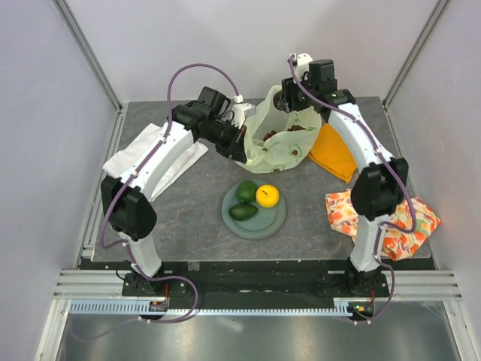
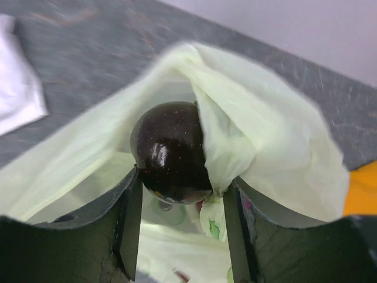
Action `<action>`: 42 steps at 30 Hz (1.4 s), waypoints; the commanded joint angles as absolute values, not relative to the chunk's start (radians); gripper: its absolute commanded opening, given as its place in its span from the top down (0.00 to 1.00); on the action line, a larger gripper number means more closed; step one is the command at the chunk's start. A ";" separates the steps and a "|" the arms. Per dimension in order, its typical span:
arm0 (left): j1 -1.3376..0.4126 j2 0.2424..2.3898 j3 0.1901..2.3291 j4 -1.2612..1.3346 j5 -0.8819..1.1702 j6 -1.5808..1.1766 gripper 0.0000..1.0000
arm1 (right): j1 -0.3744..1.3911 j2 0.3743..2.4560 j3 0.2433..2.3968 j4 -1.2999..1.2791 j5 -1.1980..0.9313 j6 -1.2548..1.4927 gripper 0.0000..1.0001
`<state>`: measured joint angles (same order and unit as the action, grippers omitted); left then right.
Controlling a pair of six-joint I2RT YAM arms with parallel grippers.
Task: Take the fake fruits out of the plastic bag
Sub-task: Take out the fake fruit from the plastic bag, then place the fake fruit on the plate.
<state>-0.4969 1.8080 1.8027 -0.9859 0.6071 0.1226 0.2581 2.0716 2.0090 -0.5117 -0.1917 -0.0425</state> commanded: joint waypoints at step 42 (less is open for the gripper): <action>-0.502 1.861 1.931 -0.959 0.443 0.156 0.98 | 0.669 1.732 1.310 -0.934 -0.505 -0.723 0.49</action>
<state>-0.4973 1.8545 1.8881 -0.9730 0.4473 0.1238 0.6571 1.6794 1.2533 -0.9428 -0.4908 -0.7536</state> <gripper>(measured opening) 0.022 0.572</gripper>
